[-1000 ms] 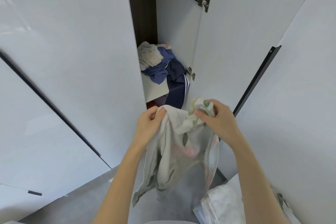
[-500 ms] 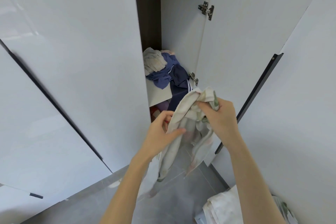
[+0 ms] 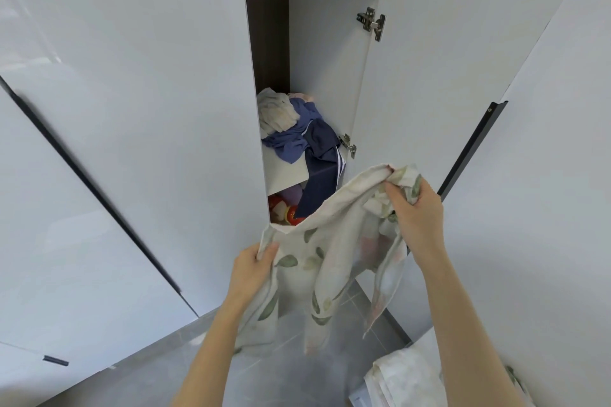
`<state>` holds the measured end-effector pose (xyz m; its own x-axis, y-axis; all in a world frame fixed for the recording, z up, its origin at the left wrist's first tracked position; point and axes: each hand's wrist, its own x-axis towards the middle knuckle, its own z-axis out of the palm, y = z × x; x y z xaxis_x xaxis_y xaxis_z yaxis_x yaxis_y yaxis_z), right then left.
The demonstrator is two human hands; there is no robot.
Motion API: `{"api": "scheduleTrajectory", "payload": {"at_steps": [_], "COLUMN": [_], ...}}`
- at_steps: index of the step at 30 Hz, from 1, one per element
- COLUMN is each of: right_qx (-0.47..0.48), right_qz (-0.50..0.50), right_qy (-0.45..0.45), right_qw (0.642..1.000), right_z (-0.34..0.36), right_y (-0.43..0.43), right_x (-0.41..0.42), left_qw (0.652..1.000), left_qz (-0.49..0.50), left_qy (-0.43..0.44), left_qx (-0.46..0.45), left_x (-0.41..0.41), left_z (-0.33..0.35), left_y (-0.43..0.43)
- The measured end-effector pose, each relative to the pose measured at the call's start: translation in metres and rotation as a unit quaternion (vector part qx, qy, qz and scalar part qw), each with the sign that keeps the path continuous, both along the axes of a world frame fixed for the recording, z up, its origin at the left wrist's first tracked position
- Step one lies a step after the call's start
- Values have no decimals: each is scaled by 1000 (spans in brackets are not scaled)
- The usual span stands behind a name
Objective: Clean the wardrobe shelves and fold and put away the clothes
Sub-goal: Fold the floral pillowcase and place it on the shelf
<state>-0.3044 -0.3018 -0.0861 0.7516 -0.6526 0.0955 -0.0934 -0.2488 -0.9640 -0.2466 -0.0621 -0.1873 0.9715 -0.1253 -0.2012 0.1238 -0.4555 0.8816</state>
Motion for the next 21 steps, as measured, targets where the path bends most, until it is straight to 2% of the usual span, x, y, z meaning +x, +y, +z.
{"api": "scheduleTrajectory", "payload": {"at_steps": [6, 10, 12, 17, 21], "right_qx": [24, 22, -10, -49, -37], "right_qz": [97, 207, 241, 256, 195], "right_qy": [-2, 10, 27, 67, 53], "right_qw": [995, 978, 970, 963, 979], "right_z": [-13, -16, -18, -21, -23], "right_y": [21, 36, 44, 62, 63], "right_x": [-5, -11, -15, -16, -15], "left_qw": [994, 973, 955, 931, 927], "left_qz": [-27, -8, -20, -43, -47], "left_qy": [3, 66, 99, 136, 124], "left_qx": [-103, -220, -280, -337, -351], "left_x": [5, 7, 9, 9, 7], "left_z": [56, 72, 79, 91, 98], "left_y": [-19, -31, -34, -42, -47]}}
